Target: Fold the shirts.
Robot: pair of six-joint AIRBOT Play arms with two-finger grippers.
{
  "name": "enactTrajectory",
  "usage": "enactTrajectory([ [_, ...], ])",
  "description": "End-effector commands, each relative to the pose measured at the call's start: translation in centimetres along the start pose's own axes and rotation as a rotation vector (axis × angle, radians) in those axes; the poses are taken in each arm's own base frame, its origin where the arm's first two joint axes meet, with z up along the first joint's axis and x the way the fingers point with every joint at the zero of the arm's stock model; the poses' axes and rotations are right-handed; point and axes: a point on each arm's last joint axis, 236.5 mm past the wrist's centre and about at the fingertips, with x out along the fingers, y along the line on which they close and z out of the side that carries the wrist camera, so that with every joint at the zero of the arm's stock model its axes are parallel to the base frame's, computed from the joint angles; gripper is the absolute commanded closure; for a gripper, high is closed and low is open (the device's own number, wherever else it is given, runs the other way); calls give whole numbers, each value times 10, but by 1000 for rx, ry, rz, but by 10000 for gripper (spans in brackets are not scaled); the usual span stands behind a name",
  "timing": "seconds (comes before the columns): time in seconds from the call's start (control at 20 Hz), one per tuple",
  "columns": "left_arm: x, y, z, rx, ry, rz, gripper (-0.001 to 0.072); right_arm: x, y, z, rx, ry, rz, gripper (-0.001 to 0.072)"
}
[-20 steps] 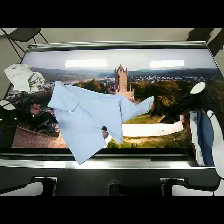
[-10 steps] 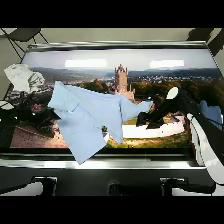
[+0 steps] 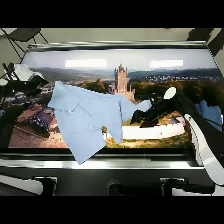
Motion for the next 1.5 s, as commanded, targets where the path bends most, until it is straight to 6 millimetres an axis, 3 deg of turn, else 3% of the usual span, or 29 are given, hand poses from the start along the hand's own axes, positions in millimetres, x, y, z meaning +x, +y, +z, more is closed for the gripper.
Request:
enactTrajectory([
  [0.0,45,11,37,-45,-43,-8,43,0,2,13,28,-55,8,13],
  [0.2,87,15,17,-28,2,-4,43,0,1,23,52,-95,8,14],
  [0.55,123,11,10,-28,-36,-4,46,15,-9,18,89,-35,5,15],
  [0.6,125,10,11,-29,-42,-6,107,17,-9,18,80,-33,-8,15],
  [0.65,125,7,11,-35,-43,-14,224,20,-8,15,63,-24,-25,15],
  [0.75,125,2,10,-51,-40,-32,597,35,-3,6,18,18,-61,11],
  [0.8,123,0,11,-49,-40,-35,675,47,3,1,0,51,-65,9],
  [1.0,108,-11,18,-1,-54,-47,676,98,28,-23,-64,178,-26,6],
  [1.2,98,-20,15,33,-31,-59,675,133,52,-22,-68,177,43,22],
  [1.25,97,-22,12,35,-18,-61,676,136,57,-18,-88,156,51,149],
  [1.3,95,-24,9,39,-4,-65,676,135,61,-16,-96,145,53,443],
  [1.35,90,-28,9,57,2,-70,676,130,63,-13,-108,132,48,654],
  [1.45,67,-46,18,123,-23,-90,676,104,61,2,-179,69,0,662],
])
